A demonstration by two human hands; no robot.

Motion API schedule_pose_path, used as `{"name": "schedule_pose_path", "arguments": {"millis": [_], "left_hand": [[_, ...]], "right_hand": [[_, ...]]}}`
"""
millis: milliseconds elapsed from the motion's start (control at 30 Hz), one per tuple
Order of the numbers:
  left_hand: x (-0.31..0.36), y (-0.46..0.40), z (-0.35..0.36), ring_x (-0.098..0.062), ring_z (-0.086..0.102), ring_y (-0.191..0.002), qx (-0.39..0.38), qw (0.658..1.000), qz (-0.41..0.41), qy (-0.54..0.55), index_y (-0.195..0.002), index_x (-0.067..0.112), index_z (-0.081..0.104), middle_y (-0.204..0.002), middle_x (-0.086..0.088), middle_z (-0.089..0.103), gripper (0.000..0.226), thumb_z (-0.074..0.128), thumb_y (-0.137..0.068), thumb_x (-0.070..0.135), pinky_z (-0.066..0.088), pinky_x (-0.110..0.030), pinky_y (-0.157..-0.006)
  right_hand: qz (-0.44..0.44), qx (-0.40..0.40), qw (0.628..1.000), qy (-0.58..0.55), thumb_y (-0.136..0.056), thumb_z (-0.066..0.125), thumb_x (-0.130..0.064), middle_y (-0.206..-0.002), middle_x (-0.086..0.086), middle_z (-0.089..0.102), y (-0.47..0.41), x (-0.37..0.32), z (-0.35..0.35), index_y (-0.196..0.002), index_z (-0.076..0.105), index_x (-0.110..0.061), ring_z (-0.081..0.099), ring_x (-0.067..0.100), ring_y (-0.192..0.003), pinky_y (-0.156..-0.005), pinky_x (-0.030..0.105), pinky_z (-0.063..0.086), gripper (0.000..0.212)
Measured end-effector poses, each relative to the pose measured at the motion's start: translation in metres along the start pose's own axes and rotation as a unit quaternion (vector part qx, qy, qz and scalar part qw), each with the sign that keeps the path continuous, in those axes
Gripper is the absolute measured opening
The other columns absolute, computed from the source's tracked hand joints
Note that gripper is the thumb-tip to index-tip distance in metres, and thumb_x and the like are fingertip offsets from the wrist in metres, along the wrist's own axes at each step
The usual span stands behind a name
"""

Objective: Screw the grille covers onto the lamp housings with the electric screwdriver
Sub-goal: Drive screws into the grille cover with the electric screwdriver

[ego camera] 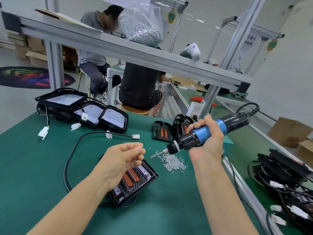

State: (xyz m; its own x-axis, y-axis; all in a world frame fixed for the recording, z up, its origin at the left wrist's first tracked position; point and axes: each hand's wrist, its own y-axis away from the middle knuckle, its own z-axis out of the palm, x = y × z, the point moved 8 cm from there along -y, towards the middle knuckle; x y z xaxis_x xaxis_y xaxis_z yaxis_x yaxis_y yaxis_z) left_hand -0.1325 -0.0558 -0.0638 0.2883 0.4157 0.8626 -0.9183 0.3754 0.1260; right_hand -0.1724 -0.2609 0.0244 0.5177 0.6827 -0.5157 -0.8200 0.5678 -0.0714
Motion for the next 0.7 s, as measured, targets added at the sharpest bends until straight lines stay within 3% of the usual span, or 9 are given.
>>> {"name": "schedule_pose_path", "arguments": {"millis": [100, 200, 700], "left_hand": [[0.001, 0.004, -0.006, -0.013, 0.063, -0.061, -0.014, 1.000, 0.000, 0.024, -0.095, -0.002, 0.066, -0.075, -0.010, 0.069, 0.013, 0.062, -0.083, 0.001, 0.055, -0.021, -0.056], [0.003, 0.007, -0.010, -0.014, 0.063, -0.061, -0.024, 0.999, 0.004, 0.040, -0.094, -0.002, 0.067, -0.076, -0.010, 0.069, 0.019, 0.064, -0.077, 0.004, 0.055, -0.022, -0.056], [0.004, 0.014, -0.009, -0.014, 0.064, -0.060, -0.022, 0.995, 0.027, 0.091, -0.085, 0.001, 0.071, -0.077, -0.012, 0.070, 0.017, 0.066, -0.071, 0.007, 0.055, -0.022, -0.056]], "right_hand": [[-0.030, -0.019, 0.998, -0.045, -0.080, 0.061, -0.002, -0.057, -0.003, 0.052, 0.006, 0.003, 0.016, -0.087, 0.055, -0.015, 0.050, 0.009, -0.046, -0.054, 0.020, 0.048, 0.016], [-0.055, -0.038, 0.996, -0.057, -0.088, 0.053, -0.001, -0.056, -0.005, 0.051, 0.011, 0.004, 0.031, -0.088, 0.054, -0.017, 0.049, 0.008, -0.046, -0.054, 0.020, 0.048, 0.016], [-0.084, -0.093, 0.992, -0.006, -0.087, 0.049, 0.003, -0.060, -0.006, 0.050, 0.025, 0.016, 0.050, -0.094, 0.054, -0.019, 0.048, 0.007, -0.049, -0.056, 0.020, 0.046, 0.023]]}}
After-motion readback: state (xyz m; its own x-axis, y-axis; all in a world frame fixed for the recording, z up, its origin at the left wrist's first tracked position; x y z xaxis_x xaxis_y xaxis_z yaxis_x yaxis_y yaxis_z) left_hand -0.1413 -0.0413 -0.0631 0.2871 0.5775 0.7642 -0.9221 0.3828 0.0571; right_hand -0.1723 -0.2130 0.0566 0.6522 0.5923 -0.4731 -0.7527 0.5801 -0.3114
